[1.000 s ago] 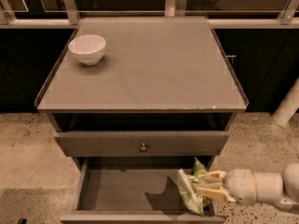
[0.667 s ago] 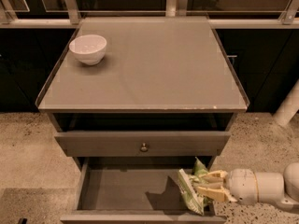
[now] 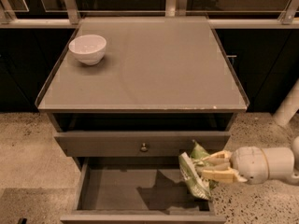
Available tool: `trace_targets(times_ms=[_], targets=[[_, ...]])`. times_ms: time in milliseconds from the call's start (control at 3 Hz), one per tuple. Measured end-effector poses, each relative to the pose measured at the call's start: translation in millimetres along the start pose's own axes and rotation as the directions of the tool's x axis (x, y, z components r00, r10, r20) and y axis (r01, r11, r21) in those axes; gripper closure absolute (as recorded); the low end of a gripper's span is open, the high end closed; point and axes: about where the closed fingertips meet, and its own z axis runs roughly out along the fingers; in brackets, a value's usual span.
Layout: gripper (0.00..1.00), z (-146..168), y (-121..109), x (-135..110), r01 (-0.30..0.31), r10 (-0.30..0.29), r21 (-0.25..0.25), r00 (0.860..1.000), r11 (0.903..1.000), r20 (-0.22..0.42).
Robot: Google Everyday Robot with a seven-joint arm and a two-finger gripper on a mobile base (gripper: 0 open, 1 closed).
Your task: Pick green jalapeno chip bag from middle drawer and place on counter
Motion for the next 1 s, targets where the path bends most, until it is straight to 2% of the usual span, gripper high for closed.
trace_targets(times_ms=[333, 667, 1000], targets=[[1.00, -9, -1, -56, 0.056, -0.056, -0.058, 0.998, 0.9968, 0.005], [1.00, -19, 1, -112, 0.120, -0.120, -0.071, 0.993, 0.9902, 0.008], [1.00, -21, 13, -152, 0.205, -0.203, -0.109, 0.979, 0.9727, 0.027]])
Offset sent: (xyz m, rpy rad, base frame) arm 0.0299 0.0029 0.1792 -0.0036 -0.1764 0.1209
